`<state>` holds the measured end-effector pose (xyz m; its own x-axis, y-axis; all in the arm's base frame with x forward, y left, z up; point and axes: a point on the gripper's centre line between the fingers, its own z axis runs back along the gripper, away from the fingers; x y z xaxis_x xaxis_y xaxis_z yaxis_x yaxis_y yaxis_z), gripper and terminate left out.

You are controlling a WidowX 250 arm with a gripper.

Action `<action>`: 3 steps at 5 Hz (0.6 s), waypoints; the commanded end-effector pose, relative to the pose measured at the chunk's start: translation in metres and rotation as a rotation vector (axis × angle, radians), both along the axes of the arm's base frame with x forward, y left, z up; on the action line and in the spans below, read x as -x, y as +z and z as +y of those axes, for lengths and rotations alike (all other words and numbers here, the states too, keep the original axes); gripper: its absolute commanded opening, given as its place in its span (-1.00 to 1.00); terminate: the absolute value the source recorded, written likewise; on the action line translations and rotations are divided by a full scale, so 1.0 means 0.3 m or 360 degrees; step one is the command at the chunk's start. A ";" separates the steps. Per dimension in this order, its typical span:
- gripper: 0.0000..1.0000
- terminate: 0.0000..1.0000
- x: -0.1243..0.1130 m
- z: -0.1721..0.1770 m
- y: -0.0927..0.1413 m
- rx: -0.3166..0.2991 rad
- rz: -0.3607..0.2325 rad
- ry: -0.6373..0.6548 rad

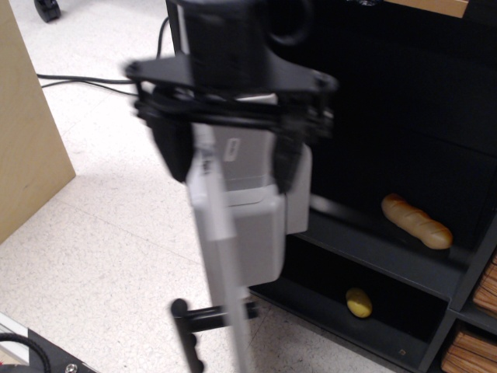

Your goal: Close fridge

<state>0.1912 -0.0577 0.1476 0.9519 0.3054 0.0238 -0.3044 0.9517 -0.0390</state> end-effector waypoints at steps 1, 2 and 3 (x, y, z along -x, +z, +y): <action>1.00 -1.00 -0.196 -0.155 0.099 0.0166 -0.0113 0.0079; 1.00 -1.00 -0.261 -0.220 0.186 0.0244 -0.0226 0.0087; 1.00 -1.00 -0.245 -0.225 0.254 0.0293 -0.0333 0.0026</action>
<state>0.2671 -0.1258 0.2013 0.9349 0.3358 0.1150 -0.3026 0.9234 -0.2362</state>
